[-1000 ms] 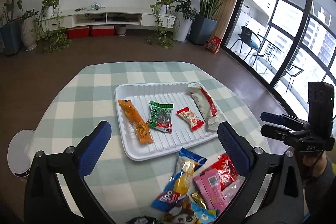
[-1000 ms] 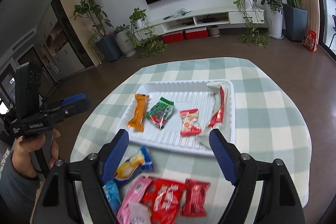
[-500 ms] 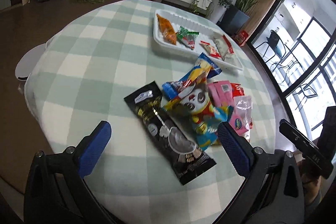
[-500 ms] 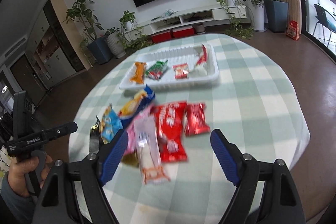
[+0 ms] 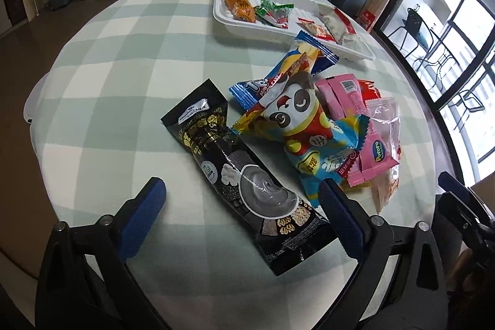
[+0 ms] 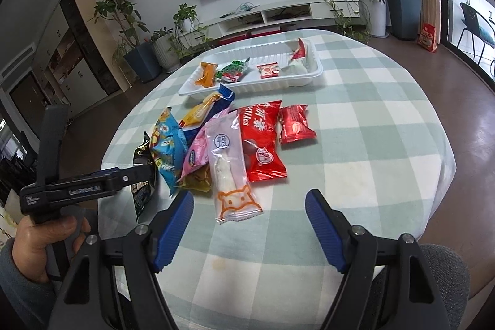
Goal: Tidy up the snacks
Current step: 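Grasp the black snack packet with the left gripper, then lift the black packet with the left gripper while the right gripper grasps the clear cat-print packet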
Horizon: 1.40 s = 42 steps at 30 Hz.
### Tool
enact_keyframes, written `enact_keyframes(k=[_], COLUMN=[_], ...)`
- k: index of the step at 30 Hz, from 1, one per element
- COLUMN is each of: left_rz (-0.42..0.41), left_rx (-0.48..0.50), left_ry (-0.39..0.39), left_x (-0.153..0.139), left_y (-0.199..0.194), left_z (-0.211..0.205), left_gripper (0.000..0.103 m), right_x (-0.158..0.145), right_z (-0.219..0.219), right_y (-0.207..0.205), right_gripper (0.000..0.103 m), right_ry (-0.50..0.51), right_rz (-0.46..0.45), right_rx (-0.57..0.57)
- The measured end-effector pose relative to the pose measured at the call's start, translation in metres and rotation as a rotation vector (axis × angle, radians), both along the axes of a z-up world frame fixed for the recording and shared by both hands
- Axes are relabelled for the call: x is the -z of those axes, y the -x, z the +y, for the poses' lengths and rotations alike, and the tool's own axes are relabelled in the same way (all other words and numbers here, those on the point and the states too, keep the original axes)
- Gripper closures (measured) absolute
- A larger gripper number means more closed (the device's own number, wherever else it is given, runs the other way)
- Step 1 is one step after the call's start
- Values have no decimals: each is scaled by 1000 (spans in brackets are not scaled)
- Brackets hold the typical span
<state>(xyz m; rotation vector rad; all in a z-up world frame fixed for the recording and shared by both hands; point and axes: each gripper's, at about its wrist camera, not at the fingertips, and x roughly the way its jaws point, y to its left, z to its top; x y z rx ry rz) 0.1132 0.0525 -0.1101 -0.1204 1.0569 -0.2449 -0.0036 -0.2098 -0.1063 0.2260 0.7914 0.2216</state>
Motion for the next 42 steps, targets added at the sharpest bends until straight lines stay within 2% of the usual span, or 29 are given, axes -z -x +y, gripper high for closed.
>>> enact_keyframes(k=[3,7,10,14,17,22,32,37,42], left_rz=[12,14,7,3,-4,-2,-4,-7,-12], left_rx=[12,17,32,49,100,163,170,171,172], left_ry=[24,-17,-65,-89,-108,-134,-119,-114,-105], left_x=[4,7,7,8,9,10,9,10,10], left_y=[-3,-8,-12,-21,-22,-10,15,19,20], left_z=[10,18,19,18,13,10,22,26,27], left_gripper=[28,45,46,47,70,73,76,76,76], right_x=[4,8,11,13,15,16,23,30,34], right_z=[1,4,10,18,21,21,39,43,40], right_y=[-2,-5,-7,-9,-14,-22,-50,-59,-62], right_gripper=[25,25,28,30,33,39,41,53,60], right_ry=[4,11,25,40,48,61,131,144,129], right_rz=[11,23,31,39,52,73,109,129,149], right_rx=[-6,-11,-28,-48,-62,-69,-114,-136,-146])
